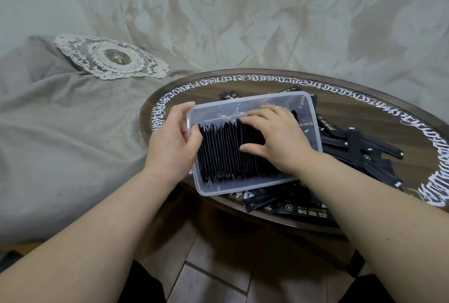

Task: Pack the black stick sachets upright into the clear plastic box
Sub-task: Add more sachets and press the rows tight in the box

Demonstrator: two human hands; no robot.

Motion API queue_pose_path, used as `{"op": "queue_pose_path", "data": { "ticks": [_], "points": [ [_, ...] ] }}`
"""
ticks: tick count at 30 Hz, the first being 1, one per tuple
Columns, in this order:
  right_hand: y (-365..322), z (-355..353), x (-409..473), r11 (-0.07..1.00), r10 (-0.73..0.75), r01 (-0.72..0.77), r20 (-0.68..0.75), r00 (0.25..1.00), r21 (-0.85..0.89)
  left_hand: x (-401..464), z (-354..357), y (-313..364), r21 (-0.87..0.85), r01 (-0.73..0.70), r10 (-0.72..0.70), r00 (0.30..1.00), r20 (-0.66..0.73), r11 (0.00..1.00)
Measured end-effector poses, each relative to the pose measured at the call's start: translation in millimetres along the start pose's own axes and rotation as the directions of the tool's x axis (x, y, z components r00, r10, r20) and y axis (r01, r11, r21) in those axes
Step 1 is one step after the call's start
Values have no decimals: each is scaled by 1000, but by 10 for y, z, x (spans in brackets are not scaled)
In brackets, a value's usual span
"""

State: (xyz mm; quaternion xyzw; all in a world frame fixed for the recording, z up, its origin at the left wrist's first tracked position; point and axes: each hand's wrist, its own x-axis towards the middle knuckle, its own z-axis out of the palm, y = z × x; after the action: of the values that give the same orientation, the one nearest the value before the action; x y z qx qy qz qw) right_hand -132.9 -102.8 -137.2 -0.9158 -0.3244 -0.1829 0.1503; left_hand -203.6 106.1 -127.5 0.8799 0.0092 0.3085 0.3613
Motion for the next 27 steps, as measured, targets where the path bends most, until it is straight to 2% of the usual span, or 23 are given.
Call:
{"op": "queue_pose_path", "data": {
  "ticks": [4, 10, 15, 23, 27],
  "points": [
    [-10, -9, 31, 996, 83, -83, -34, 996, -12, 6, -5, 25, 22, -51, 50, 999, 13, 998],
    [-9, -75, 32, 997, 74, -68, 158, 985, -48, -23, 5, 43, 3, -15, 15, 1000, -6, 1000],
    [-36, -91, 32, 998, 44, -31, 225, 973, -62, 18, 15, 8, 2, 13, -13, 1000, -1, 1000],
    [-53, -105, 13, 993, 71, -45, 257, 964, -107, 43, 43, 13, -12, 45, -45, 999, -25, 999],
    [-106, -78, 15, 990, 77, -46, 231, 970, -135, 54, 40, 9, -77, 137, -131, 989, 69, 988]
  ]
}}
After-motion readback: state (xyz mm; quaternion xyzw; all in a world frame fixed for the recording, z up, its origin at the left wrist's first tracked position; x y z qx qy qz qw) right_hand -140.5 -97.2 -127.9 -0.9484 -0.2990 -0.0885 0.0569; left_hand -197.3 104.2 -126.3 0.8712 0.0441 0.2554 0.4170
